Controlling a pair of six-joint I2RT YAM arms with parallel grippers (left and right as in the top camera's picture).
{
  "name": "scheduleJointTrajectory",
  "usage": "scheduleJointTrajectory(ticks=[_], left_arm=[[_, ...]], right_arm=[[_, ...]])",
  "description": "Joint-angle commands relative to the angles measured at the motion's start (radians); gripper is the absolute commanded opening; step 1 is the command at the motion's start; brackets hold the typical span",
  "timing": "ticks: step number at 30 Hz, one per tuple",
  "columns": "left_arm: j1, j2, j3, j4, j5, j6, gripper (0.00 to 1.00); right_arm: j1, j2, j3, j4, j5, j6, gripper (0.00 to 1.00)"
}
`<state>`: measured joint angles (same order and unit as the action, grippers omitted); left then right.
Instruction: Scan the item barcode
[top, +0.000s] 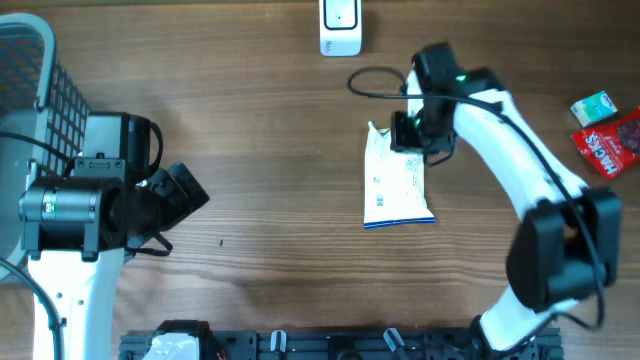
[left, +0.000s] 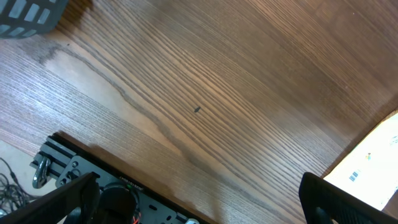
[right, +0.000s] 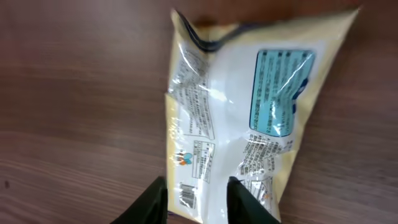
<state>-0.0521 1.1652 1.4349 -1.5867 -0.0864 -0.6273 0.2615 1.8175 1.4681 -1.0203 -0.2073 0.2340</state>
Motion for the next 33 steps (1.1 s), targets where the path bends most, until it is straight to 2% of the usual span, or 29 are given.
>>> scheduleJointTrajectory(ticks=[1,3,5,6,7,8,10,12,14,18,21,23,26,33], left_arm=[[0.005,0.0,0.0,0.0,0.0,-0.013,1.0],[0.005,0.0,0.0,0.0,0.0,-0.013,1.0],[0.005,0.0,0.0,0.0,0.0,-0.013,1.0],[0.005,0.0,0.0,0.0,0.0,-0.013,1.0],[0.005,0.0,0.0,0.0,0.0,-0.013,1.0],[0.005,0.0,0.0,0.0,0.0,-0.013,1.0],[0.005,0.0,0.0,0.0,0.0,-0.013,1.0],[0.005,0.0,0.0,0.0,0.0,-0.013,1.0],[0.005,0.0,0.0,0.0,0.0,-0.013,1.0],[0.005,0.0,0.0,0.0,0.0,-0.013,1.0],[0.005,0.0,0.0,0.0,0.0,-0.013,1.0],[0.005,0.0,0.0,0.0,0.0,-0.013,1.0],[0.005,0.0,0.0,0.0,0.0,-0.013,1.0],[0.005,0.0,0.0,0.0,0.0,-0.013,1.0]], right_arm=[[0.036,-0.024,0.008,-0.042,0.192,-0.002,0.44],[0.087,-0.006,-0.021,-0.053,0.416,0.081,0.57],[0.118,0.008,-0.042,-0.045,0.481,0.127,0.66],[0.13,0.019,-0.052,-0.034,0.507,0.15,0.77],[0.133,0.028,-0.057,-0.021,0.532,0.17,0.93],[0.132,0.037,-0.057,-0.009,0.548,0.185,0.99],[0.108,0.044,-0.057,0.037,0.549,0.196,1.0],[0.039,0.044,-0.057,0.103,0.465,0.175,1.0],[-0.048,0.044,-0.057,0.145,0.277,0.079,1.0],[-0.223,0.047,-0.061,0.132,-0.241,-0.164,1.0],[-0.304,0.051,-0.116,0.098,-0.407,-0.243,1.0],[-0.322,0.051,-0.209,0.138,-0.503,-0.306,1.0],[-0.321,0.051,-0.325,0.225,-0.542,-0.291,1.0],[-0.321,0.051,-0.521,0.454,-0.529,-0.128,1.0]])
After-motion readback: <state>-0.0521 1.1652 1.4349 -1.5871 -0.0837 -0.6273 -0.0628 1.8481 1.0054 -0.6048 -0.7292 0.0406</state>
